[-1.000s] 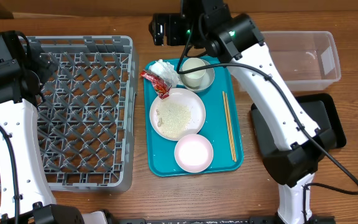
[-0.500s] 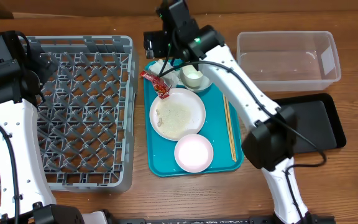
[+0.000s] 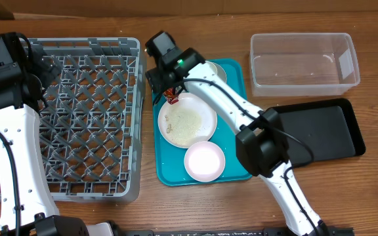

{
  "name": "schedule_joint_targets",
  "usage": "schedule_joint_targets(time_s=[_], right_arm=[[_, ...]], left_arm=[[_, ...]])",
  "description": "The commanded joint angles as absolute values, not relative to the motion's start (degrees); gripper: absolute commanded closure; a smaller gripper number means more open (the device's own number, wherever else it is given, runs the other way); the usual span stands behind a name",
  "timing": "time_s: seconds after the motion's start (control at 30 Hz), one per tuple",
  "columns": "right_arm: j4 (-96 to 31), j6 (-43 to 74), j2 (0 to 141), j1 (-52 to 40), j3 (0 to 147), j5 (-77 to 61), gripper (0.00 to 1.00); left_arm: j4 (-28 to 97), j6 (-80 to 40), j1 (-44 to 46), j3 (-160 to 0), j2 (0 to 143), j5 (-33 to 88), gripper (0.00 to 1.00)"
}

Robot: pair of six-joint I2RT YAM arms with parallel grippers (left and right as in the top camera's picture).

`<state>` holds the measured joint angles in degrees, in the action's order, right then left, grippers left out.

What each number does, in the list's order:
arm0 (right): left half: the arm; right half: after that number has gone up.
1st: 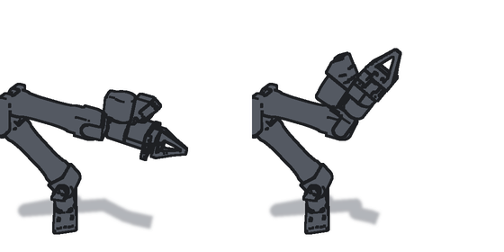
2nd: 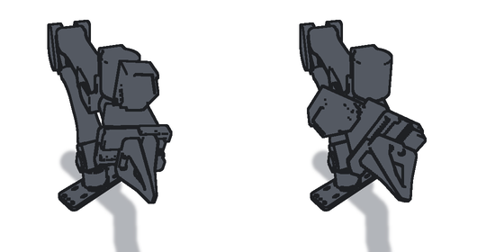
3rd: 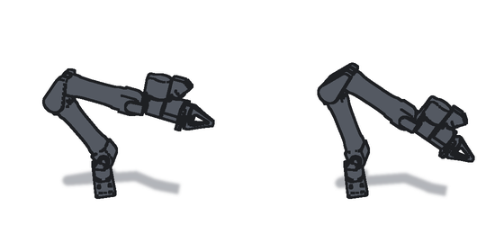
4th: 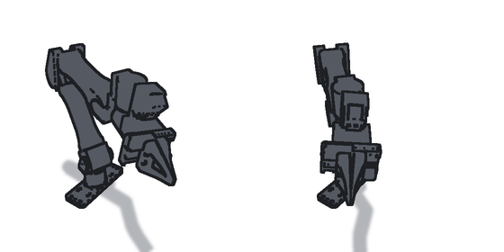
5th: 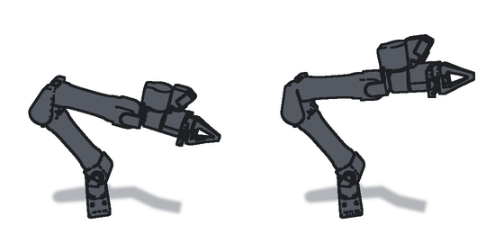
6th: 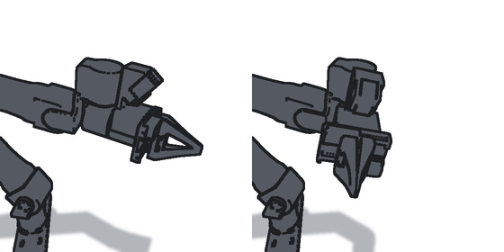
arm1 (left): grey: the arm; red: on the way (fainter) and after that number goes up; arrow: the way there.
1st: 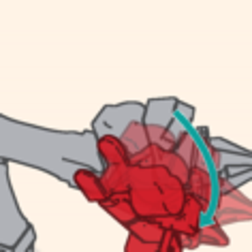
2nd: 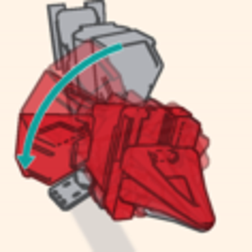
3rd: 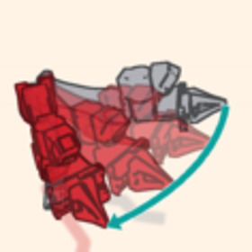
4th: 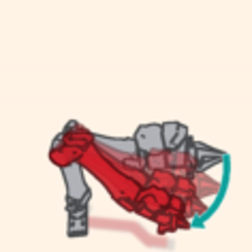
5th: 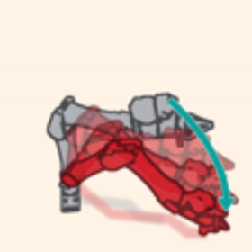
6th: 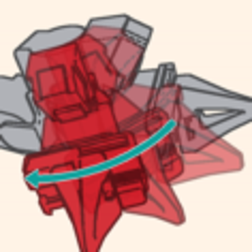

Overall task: Sort waste into correct bins and load items into the dishwasher
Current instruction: 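Lower the right gripper and grasp the red snack wrapper, then carry the wrapper right and drop it into the clear bin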

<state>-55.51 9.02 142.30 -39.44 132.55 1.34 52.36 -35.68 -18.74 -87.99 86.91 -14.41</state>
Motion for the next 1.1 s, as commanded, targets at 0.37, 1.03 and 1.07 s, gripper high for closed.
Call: schedule_joint_targets(time_s=[0.37,1.03,1.07], right_arm=[[-58.57,5.74,145.75,-39.27,132.7,4.03,0.42],[-60.12,12.82,138.85,-39.09,139.09,4.14,0.96],[-60.18,13.54,137.86,-39.0,139.57,3.77,0.96]], left_arm=[[52.45,-36.21,-18.83,-87.46,86.89,-15.44,0.0],[52.45,-36.21,-18.74,-87.46,86.89,-15.44,0.0],[52.47,-36.21,-18.74,-87.46,86.89,-15.44,0.0]])
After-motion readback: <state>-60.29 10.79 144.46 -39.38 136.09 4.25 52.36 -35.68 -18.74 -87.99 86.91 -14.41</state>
